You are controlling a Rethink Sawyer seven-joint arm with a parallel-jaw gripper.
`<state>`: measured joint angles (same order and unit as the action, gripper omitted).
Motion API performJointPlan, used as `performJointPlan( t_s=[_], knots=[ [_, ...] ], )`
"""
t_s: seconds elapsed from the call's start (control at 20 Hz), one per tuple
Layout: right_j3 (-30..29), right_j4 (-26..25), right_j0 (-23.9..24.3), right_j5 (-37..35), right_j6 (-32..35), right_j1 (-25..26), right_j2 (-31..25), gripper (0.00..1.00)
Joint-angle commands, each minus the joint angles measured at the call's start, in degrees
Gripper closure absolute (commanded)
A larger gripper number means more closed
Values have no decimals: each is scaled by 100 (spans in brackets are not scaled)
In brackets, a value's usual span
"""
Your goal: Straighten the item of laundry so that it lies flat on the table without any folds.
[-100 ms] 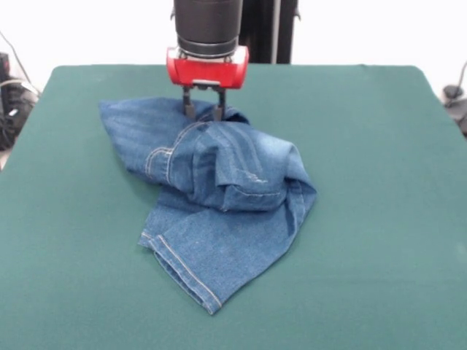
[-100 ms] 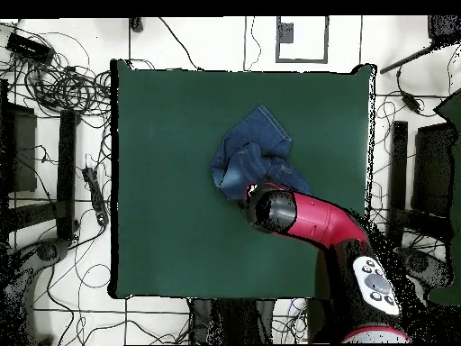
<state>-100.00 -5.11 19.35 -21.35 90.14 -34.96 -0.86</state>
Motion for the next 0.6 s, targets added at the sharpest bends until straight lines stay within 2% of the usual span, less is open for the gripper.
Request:
performJointPlan(
  t_s=[0.05, 0.1, 0.5, 0.6],
  knots=[
    [-89, -45, -30, 340, 513, 89, -804, 100],
    [-85, 16, -71, 125, 552, 88, -745, 100],
    [-338, 26, -14, 156, 591, -70, -801, 100],
    [-427, 48, -44, 25, 608, -242, -761, 100]
  ],
)
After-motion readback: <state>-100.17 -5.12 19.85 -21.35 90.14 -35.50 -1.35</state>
